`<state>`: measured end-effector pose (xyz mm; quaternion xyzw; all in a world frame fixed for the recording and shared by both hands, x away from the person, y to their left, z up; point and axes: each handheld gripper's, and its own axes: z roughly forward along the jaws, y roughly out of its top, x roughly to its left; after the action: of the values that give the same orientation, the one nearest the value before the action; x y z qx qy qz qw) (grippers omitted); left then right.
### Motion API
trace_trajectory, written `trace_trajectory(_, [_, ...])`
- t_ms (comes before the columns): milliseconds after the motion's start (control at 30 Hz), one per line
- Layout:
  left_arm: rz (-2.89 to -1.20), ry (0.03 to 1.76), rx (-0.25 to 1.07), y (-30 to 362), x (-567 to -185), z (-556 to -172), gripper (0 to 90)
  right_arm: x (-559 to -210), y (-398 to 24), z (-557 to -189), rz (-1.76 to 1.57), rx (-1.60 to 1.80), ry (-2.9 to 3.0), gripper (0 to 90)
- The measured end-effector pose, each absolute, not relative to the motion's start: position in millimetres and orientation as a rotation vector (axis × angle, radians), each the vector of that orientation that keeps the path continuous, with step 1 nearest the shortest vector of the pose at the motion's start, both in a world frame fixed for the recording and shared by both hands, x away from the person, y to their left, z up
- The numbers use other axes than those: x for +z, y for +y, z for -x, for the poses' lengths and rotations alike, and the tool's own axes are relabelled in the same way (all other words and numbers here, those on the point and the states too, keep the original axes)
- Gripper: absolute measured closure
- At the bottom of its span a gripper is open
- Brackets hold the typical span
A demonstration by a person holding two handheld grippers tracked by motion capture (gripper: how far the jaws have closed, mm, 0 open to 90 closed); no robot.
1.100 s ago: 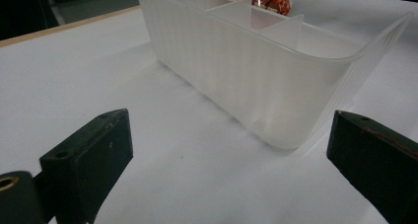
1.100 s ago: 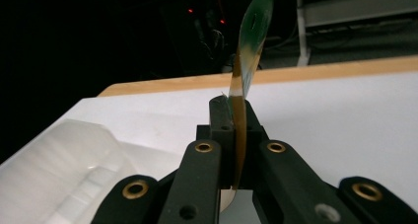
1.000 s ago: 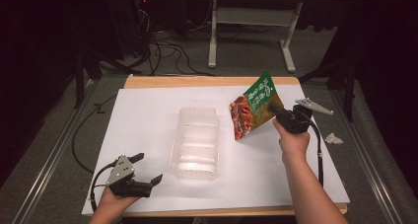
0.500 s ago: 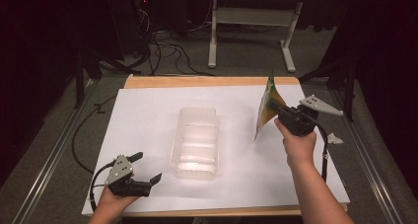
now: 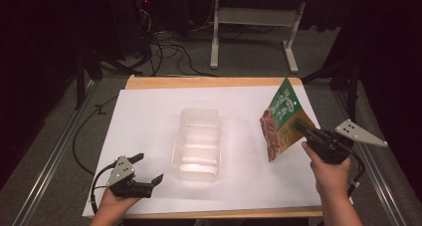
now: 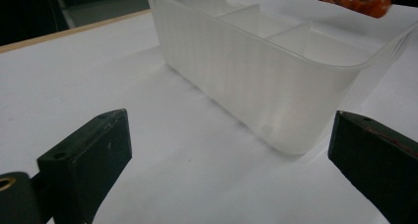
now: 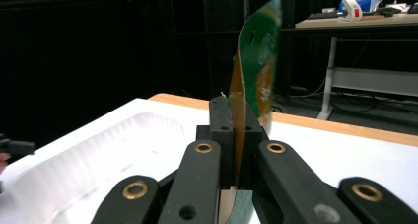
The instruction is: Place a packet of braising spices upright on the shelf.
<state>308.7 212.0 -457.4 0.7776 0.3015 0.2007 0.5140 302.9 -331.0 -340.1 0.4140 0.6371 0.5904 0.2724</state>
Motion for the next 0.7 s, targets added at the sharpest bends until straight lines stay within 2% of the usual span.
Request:
trace_trajectory(300, [-1.872,0.732,0.479,211.9,-457.9,-309.2,3.3,-346.1,-345.7,-271.7,-1.085,1.589,1.756,90.0])
trace_trajectory(700, [-1.878,0.733,0.480,211.5,-458.6,-310.4,3.4,-355.4,-355.5,-272.9,-1.125,1.562,1.744,90.0])
